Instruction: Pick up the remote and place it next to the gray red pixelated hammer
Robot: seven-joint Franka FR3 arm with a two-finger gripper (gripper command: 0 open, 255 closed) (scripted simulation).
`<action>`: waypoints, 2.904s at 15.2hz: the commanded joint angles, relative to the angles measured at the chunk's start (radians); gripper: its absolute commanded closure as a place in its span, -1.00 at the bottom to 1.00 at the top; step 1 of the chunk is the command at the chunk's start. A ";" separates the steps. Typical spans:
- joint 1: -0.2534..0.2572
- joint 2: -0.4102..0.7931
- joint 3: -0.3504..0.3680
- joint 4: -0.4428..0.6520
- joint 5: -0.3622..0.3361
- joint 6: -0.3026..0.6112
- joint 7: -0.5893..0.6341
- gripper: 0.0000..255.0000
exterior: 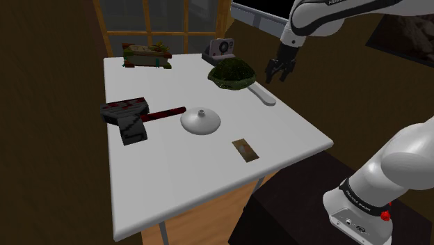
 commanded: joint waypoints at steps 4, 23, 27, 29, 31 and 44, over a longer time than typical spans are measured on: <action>-0.015 0.197 -0.022 0.117 0.003 0.066 -0.045 -1.00; -0.031 0.421 -0.031 0.211 0.023 0.184 -0.086 -1.00; -0.032 0.425 -0.032 0.215 0.024 0.184 -0.087 1.00; -0.031 0.426 -0.031 0.215 0.024 0.185 -0.087 1.00; -0.031 0.427 -0.031 0.215 0.024 0.186 -0.086 1.00; -0.028 0.355 -0.036 0.266 0.009 0.064 -0.075 1.00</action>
